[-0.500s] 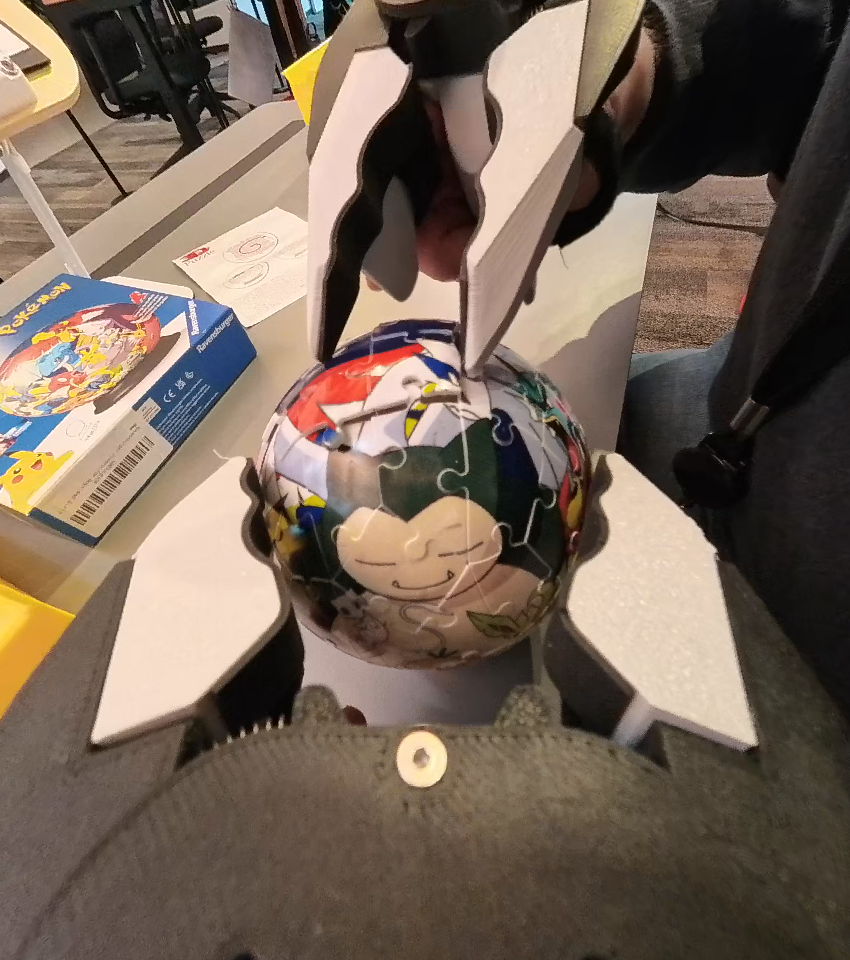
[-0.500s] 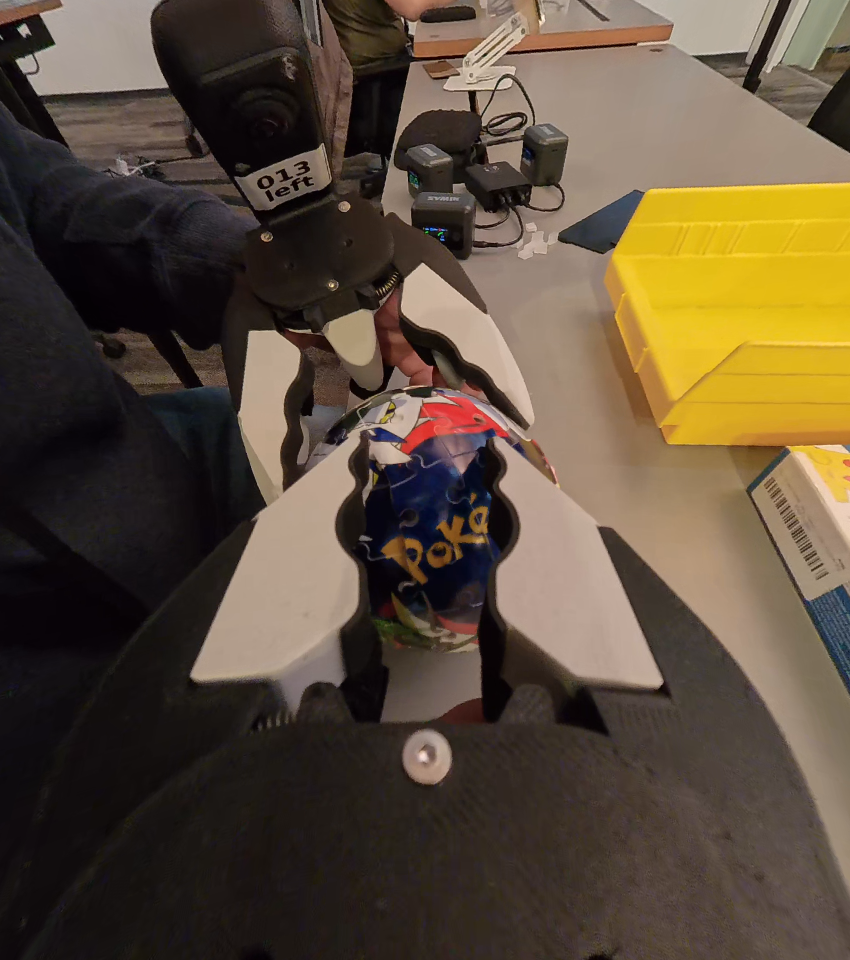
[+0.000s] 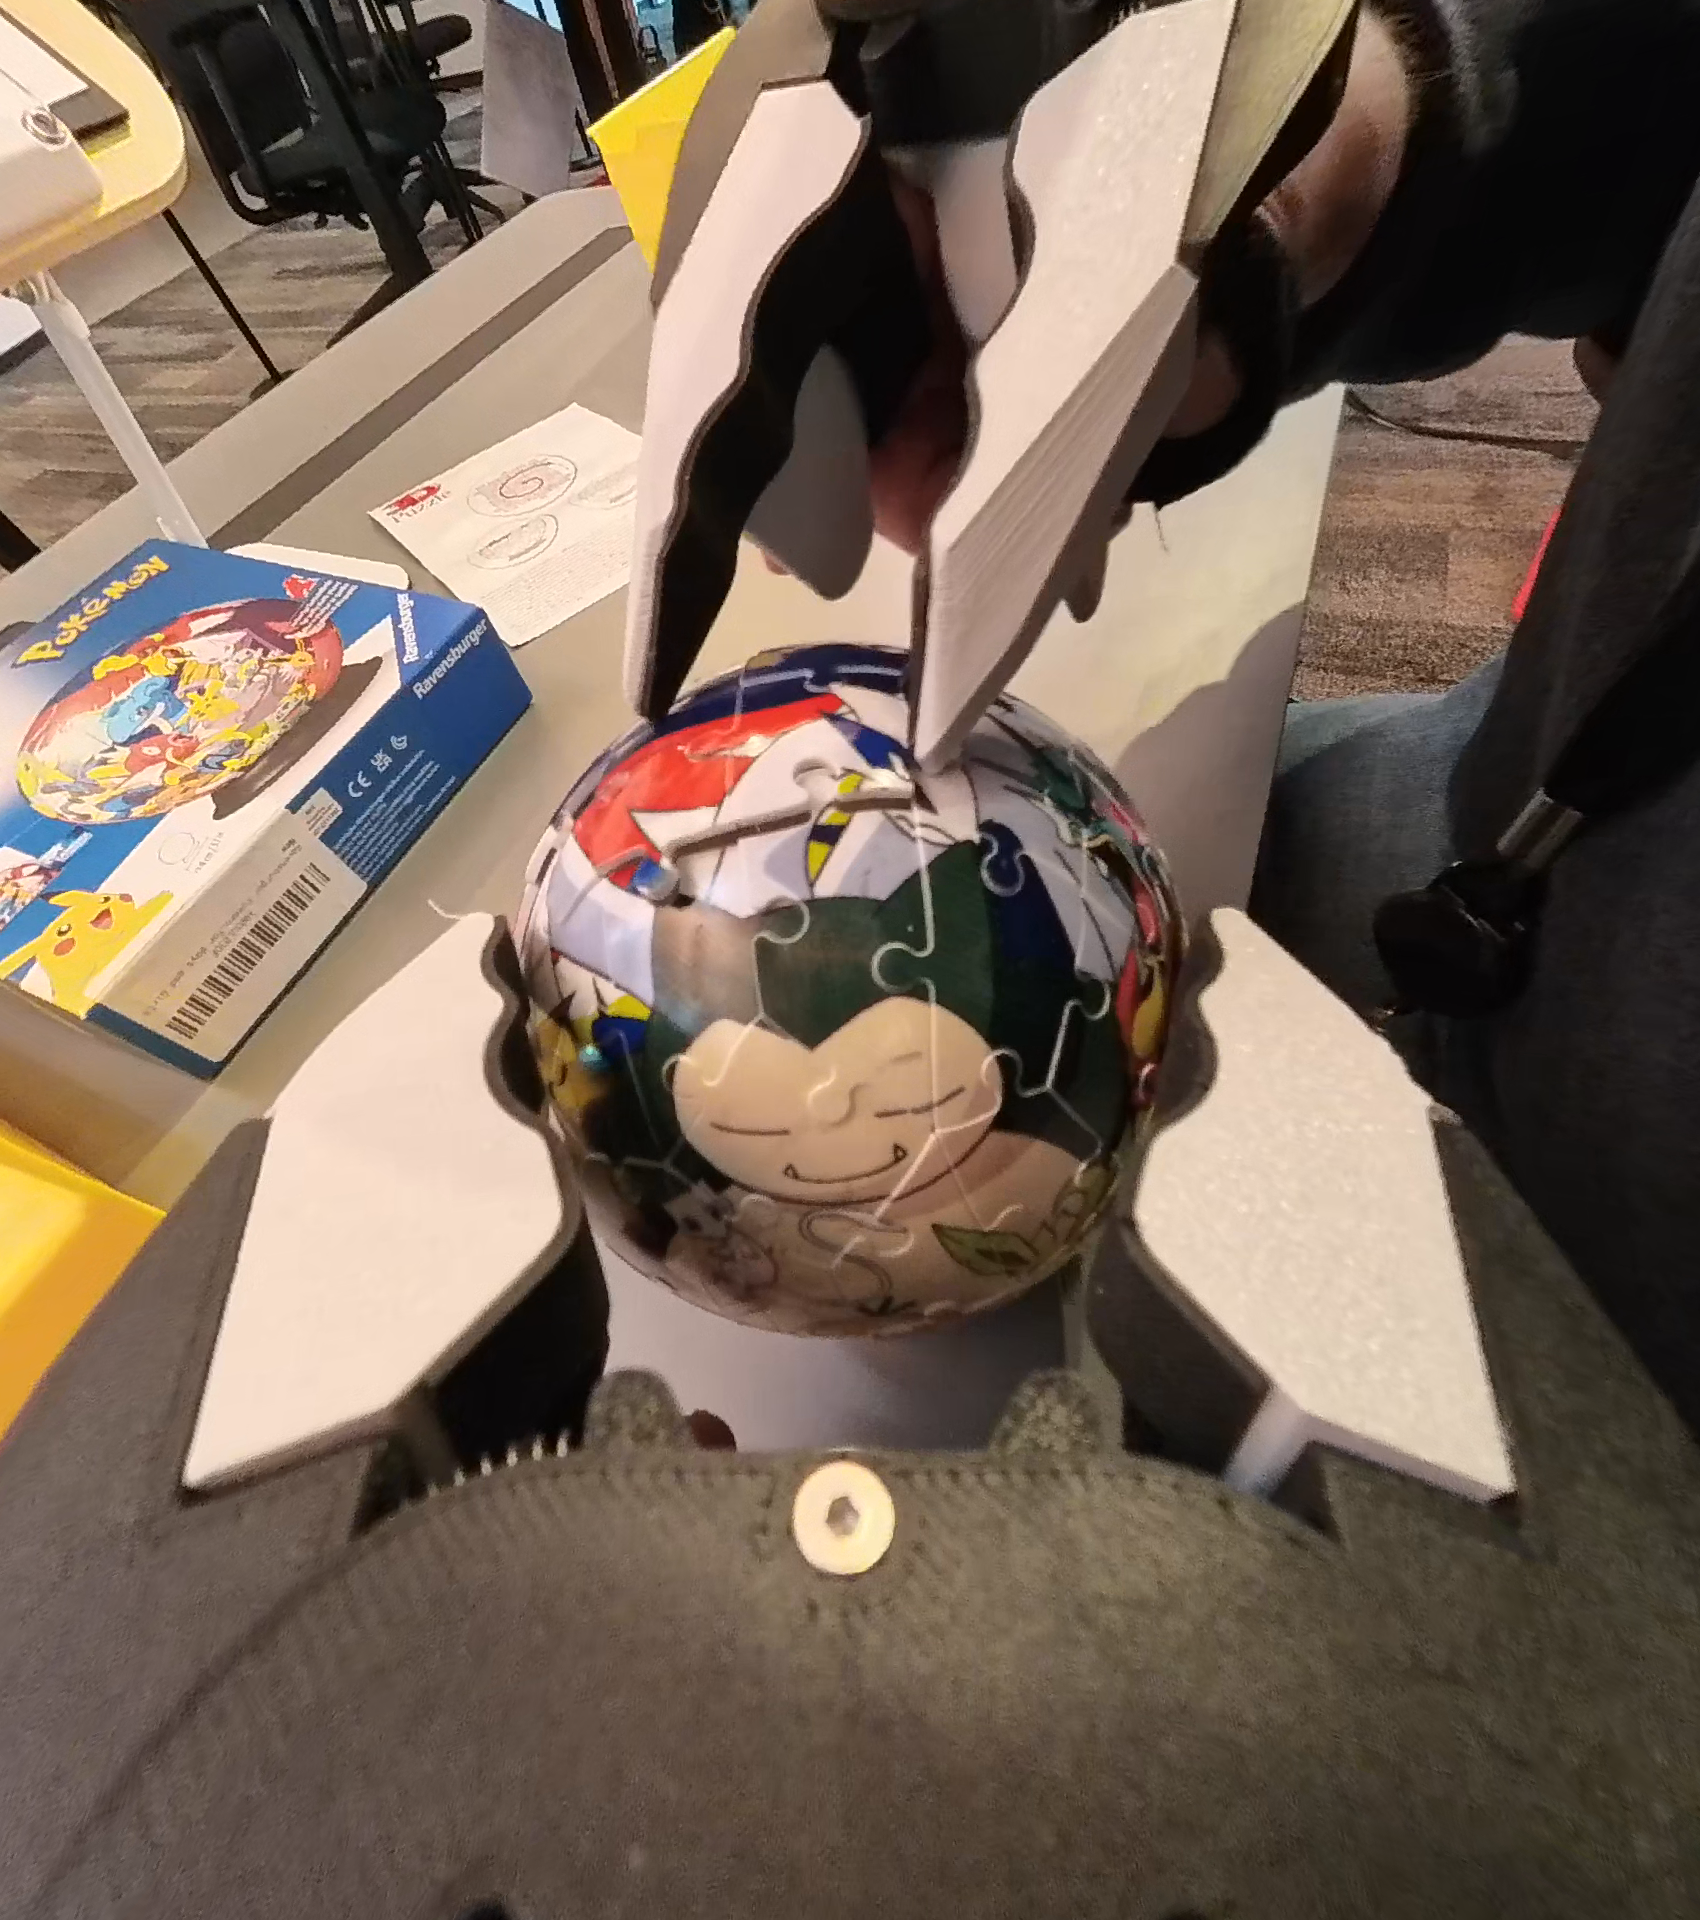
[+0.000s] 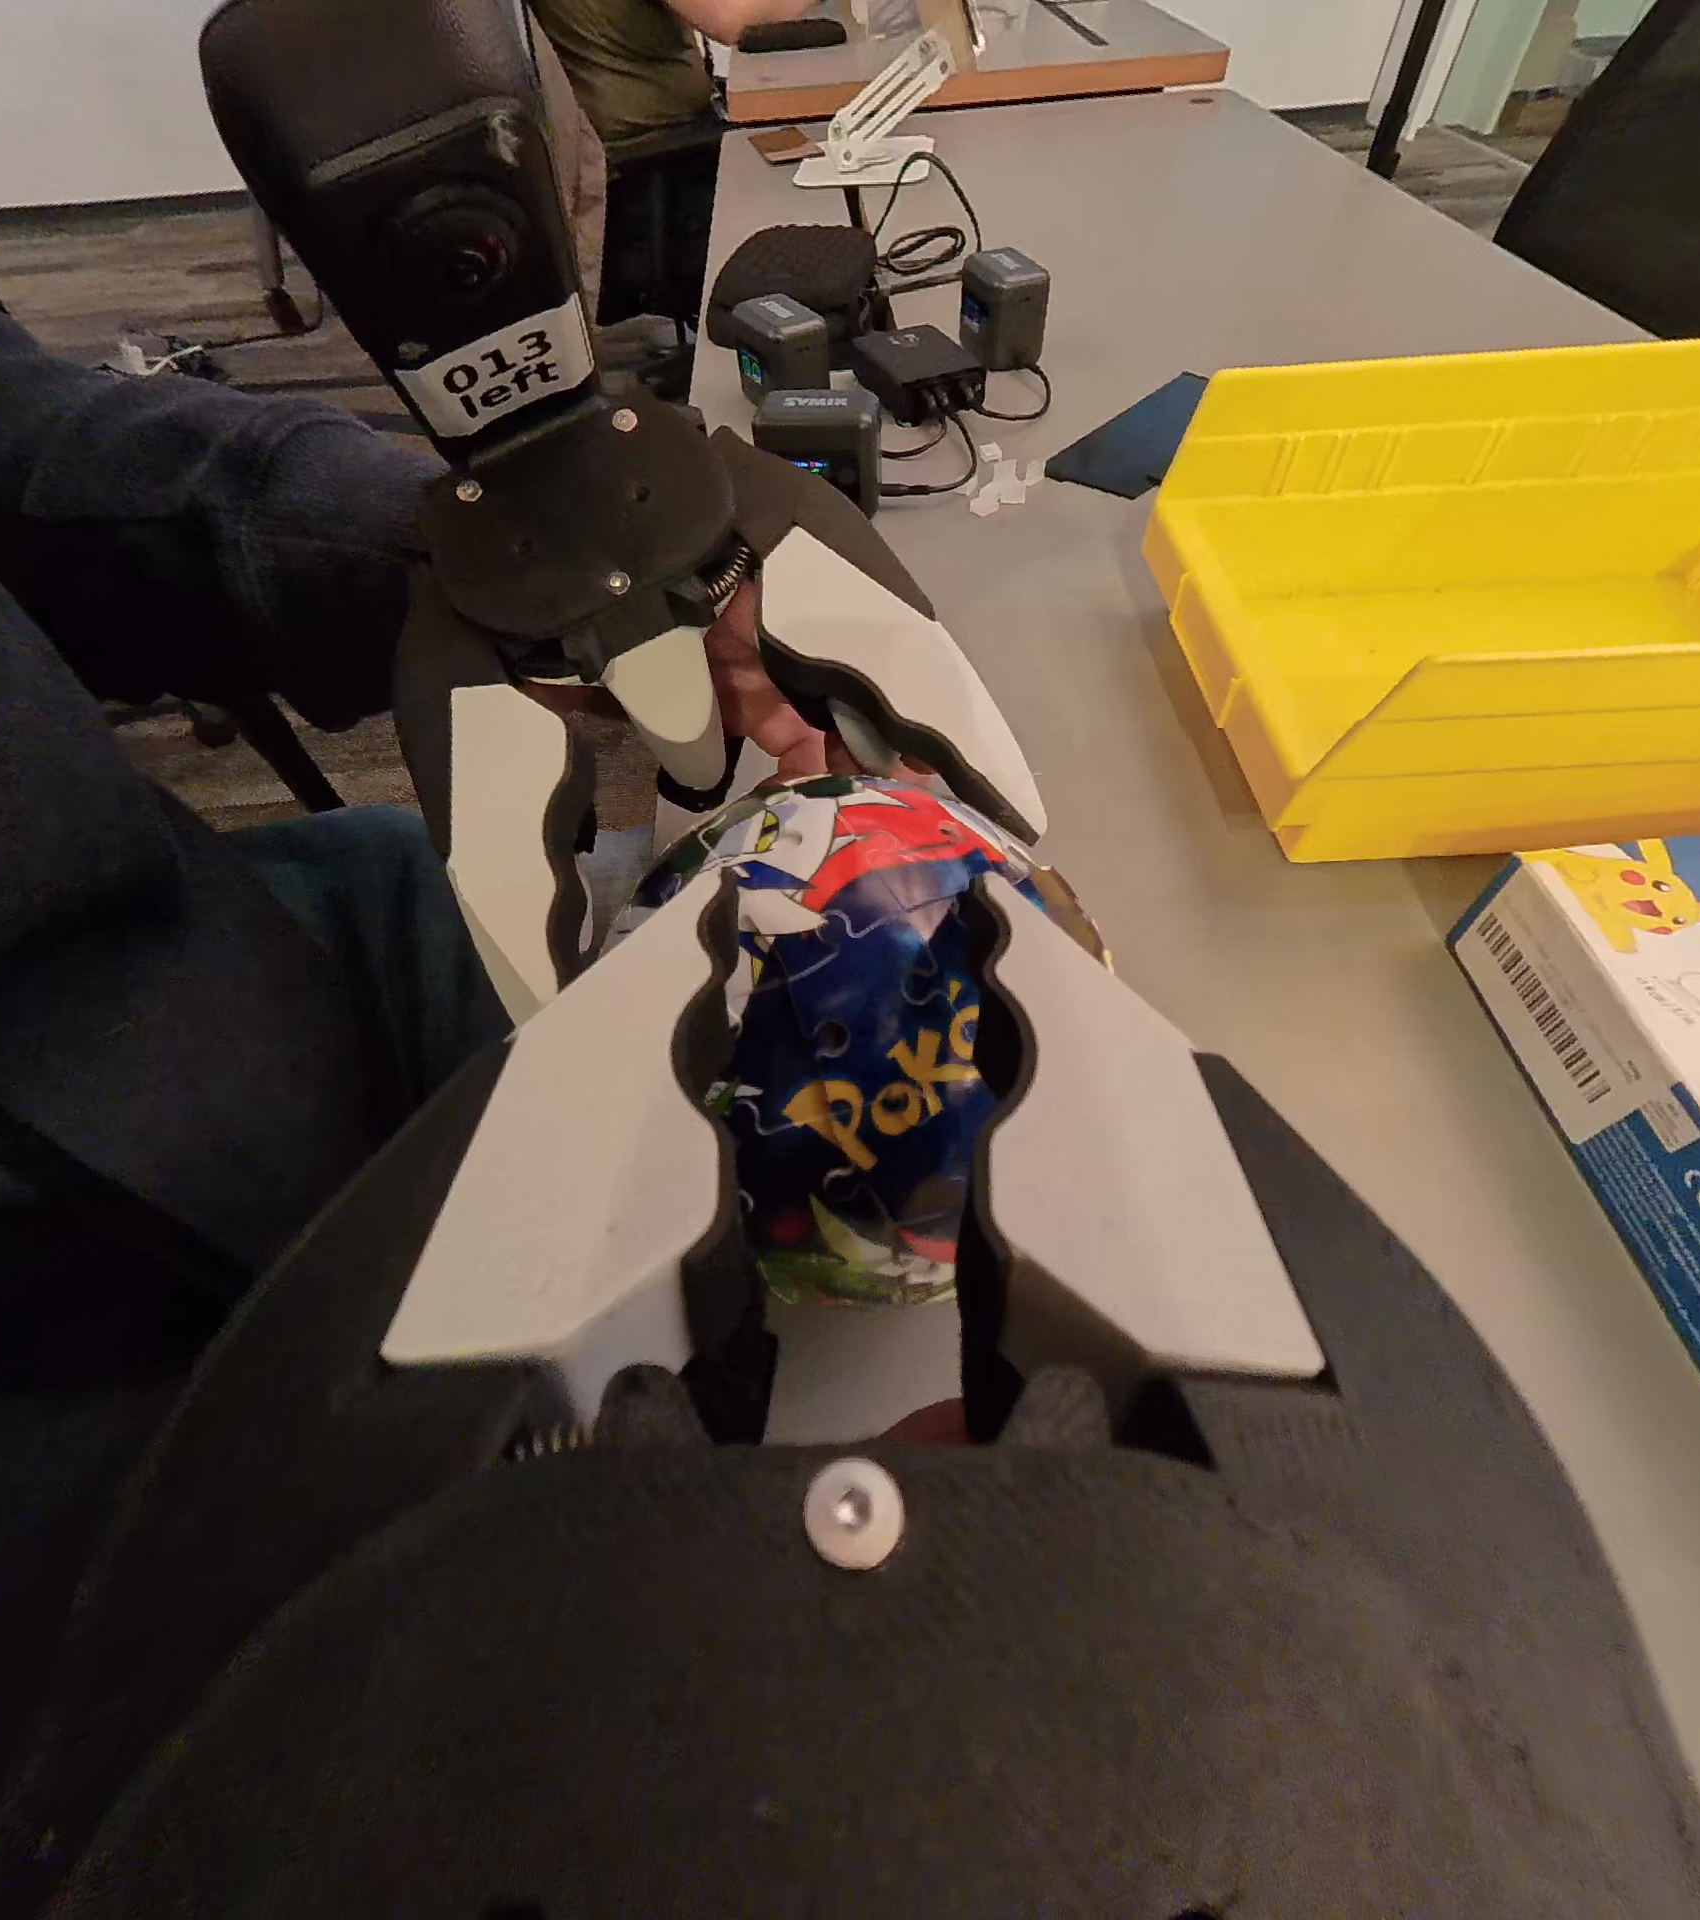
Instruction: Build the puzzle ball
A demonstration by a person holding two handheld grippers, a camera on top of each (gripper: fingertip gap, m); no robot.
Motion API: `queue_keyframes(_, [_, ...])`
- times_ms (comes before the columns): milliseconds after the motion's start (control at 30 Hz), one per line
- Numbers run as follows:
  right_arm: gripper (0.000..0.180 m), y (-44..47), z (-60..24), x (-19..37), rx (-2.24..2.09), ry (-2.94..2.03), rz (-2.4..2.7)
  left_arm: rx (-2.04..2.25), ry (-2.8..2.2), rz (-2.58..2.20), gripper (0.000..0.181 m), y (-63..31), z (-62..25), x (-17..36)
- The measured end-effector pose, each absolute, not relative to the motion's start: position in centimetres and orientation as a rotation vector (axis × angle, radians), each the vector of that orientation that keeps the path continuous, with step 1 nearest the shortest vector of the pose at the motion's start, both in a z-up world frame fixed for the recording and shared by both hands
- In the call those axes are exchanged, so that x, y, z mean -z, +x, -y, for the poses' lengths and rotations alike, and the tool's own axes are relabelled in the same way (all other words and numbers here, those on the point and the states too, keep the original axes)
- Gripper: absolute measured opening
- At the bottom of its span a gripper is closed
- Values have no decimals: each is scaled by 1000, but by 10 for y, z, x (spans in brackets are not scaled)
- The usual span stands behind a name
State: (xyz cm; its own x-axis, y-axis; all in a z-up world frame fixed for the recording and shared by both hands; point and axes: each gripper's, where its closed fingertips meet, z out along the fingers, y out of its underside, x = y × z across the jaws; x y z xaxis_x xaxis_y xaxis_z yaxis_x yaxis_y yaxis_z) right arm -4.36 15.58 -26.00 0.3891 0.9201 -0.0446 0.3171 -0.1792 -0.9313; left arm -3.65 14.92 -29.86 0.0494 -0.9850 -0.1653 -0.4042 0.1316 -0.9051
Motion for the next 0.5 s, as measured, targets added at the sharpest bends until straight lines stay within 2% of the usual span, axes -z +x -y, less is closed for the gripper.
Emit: queue_keyframes(500, [42,-43,-157,260,-771,-1772,1034,802,-1412,-1501,115,-38,-149,298])
